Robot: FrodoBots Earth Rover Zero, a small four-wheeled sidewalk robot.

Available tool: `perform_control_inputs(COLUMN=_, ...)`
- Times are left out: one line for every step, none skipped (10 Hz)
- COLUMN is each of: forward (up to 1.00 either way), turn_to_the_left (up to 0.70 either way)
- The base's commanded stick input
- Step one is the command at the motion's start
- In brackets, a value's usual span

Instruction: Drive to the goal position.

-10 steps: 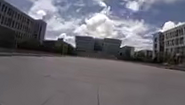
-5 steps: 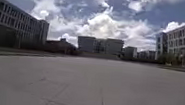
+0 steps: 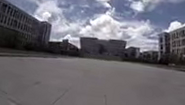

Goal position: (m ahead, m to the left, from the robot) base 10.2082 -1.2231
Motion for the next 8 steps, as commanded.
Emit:
perform_control_inputs(forward=0.7, turn_to_the_left=-0.29)
perform_control_inputs(forward=0.7, turn_to_the_left=-0.35)
perform_control_inputs(forward=0.7, turn_to_the_left=-0.29)
perform_control_inputs(forward=0.7, turn_to_the_left=-0.07)
perform_control_inputs(forward=0.7, turn_to_the_left=0.06)
perform_control_inputs(forward=0.7, turn_to_the_left=0.02)
perform_control_inputs(forward=0.7, turn_to_the_left=0.06)
perform_control_inputs(forward=0.7, turn_to_the_left=0.1)
